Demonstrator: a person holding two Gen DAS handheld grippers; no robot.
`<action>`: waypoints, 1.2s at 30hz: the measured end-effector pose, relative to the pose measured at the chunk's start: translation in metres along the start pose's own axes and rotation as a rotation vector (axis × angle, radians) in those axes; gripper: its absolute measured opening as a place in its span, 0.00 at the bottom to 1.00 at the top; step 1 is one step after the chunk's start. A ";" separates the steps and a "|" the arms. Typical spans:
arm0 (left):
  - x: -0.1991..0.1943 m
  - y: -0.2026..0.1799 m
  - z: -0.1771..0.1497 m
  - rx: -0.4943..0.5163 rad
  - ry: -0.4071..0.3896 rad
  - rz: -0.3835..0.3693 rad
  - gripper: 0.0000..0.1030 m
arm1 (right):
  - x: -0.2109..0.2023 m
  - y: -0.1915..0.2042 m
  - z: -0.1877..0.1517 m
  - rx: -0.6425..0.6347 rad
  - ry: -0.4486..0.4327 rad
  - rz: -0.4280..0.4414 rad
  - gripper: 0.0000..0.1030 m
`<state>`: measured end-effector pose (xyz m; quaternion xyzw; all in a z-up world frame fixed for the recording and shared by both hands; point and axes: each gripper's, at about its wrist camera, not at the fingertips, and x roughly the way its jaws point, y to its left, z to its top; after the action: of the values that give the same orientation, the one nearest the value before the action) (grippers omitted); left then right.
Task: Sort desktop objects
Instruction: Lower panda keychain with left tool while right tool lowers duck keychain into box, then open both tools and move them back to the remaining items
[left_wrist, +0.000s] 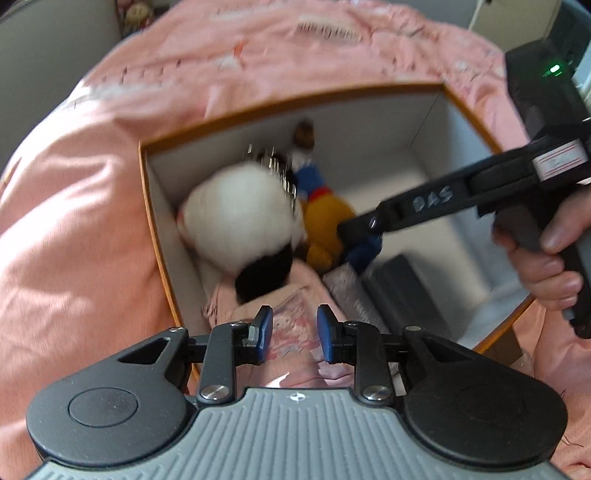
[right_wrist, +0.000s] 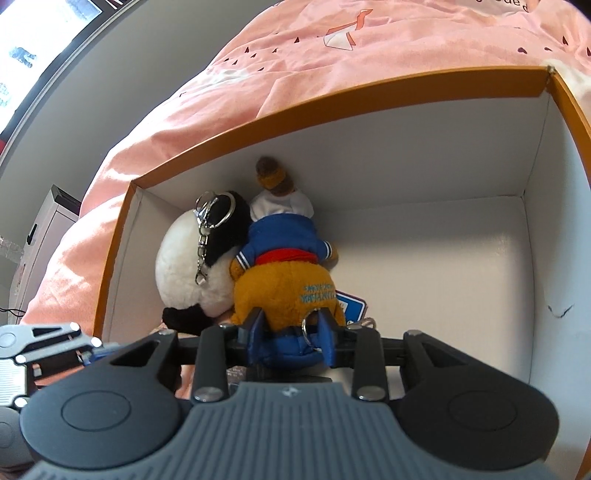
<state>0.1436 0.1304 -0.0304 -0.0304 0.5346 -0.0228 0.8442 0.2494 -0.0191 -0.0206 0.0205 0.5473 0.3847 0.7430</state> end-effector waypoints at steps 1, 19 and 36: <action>0.002 -0.001 -0.001 0.012 0.020 0.005 0.26 | 0.000 0.000 0.000 -0.004 -0.001 0.000 0.35; -0.009 -0.003 -0.021 0.056 0.040 -0.011 0.25 | -0.001 0.011 -0.003 -0.071 -0.020 -0.030 0.38; -0.078 -0.053 -0.034 0.061 -0.272 -0.098 0.25 | -0.103 0.039 -0.064 -0.237 -0.280 -0.062 0.42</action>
<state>0.0789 0.0820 0.0293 -0.0335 0.4123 -0.0757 0.9073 0.1646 -0.0777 0.0534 -0.0305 0.3898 0.4167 0.8207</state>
